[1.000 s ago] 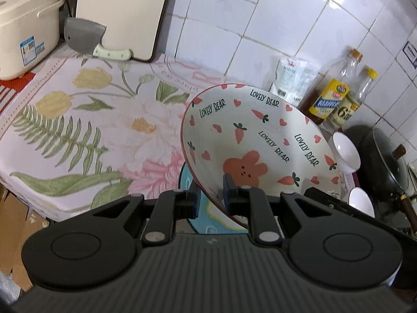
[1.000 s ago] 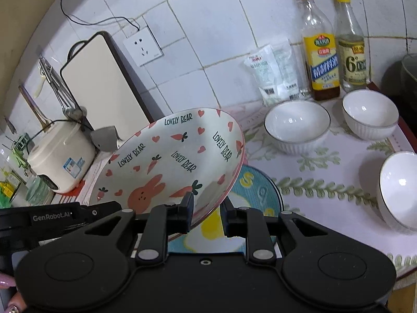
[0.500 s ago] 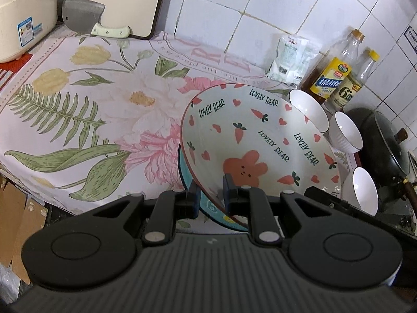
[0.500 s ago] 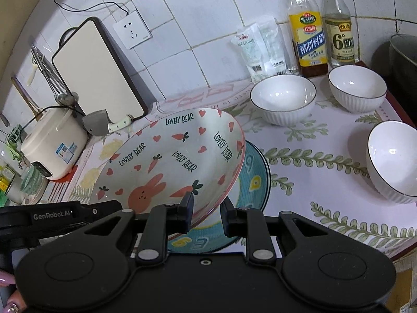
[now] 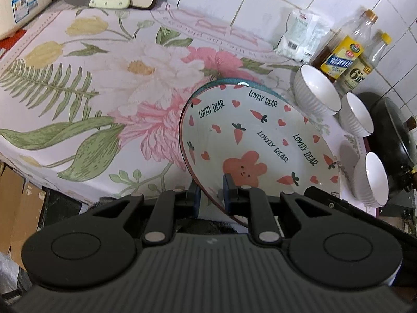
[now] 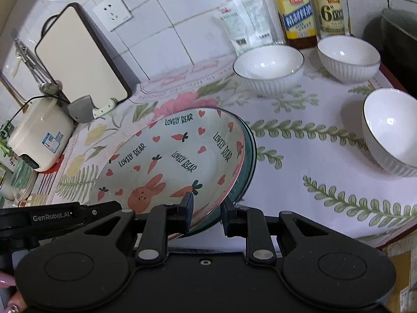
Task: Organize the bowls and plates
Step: 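Carry the bunny plate with both grippers over the blue egg plate stack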
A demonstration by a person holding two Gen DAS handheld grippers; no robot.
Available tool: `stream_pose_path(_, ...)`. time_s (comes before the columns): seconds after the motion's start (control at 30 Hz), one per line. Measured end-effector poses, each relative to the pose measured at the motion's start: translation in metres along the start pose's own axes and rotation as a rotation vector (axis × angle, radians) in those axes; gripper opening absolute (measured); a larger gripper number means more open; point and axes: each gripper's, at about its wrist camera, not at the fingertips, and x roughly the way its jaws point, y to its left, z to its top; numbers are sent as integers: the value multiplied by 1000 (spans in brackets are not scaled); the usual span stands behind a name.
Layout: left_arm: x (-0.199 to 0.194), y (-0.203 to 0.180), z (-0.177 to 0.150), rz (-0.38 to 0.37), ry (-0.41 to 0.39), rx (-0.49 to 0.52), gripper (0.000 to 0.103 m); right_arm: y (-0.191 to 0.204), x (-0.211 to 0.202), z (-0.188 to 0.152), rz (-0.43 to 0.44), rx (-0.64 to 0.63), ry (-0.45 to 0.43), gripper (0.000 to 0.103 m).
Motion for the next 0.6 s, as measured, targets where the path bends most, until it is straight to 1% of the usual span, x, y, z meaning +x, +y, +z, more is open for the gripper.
stream_pose_path(0.2, 9, 1, 1, 2, 24, -8, 15, -1, 6, -1, -23, 13, 25, 27)
stream_pose_path(0.33, 11, 1, 2, 4, 30, -8, 15, 3, 7, 1, -47, -4, 34, 27)
stream_pose_path(0.4, 12, 0, 3, 7, 36, -8, 15, 7, 8, 1, -74, -26, 50, 27)
stream_pose_path(0.6, 16, 3, 5, -9, 67, -37, 16, 18, 9, 0, -135, -91, 42, 29)
